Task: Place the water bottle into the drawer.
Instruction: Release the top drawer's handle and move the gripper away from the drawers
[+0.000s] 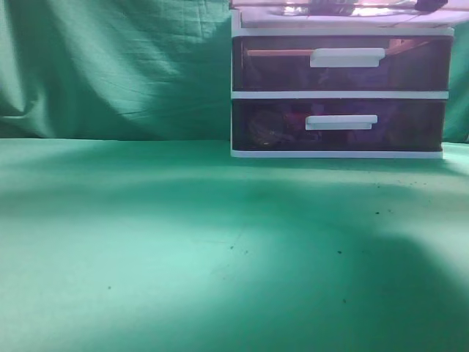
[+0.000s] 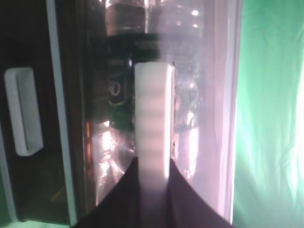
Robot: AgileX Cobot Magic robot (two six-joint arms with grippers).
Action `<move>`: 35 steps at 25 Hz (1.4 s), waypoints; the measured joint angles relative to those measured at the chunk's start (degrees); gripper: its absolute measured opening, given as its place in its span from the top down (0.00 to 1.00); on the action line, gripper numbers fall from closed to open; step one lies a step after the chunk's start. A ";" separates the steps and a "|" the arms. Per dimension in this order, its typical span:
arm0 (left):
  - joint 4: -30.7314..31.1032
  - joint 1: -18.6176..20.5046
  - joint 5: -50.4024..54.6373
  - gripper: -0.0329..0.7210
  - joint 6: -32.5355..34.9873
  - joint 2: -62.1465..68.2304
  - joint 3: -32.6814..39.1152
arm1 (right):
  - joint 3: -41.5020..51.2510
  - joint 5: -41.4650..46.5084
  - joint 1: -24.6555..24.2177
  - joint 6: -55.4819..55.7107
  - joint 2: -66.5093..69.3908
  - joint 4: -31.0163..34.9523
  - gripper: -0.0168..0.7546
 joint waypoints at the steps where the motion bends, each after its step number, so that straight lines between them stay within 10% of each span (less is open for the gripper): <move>1: -1.25 0.10 -2.11 0.96 0.00 -2.44 4.09 | -1.49 0.87 -0.72 -0.09 0.84 -0.65 0.88; 15: -22.71 0.13 -20.48 0.96 0.20 -25.70 50.46 | -23.82 2.37 -5.22 -0.60 19.25 -3.24 0.88; 30: -23.47 0.13 -21.60 0.96 0.20 -30.24 54.42 | -31.27 5.15 -6.40 4.47 24.30 -3.87 0.88; 35: -22.99 0.13 -21.87 0.96 0.20 -30.24 54.42 | -31.46 11.11 -6.99 11.38 21.98 -2.75 0.59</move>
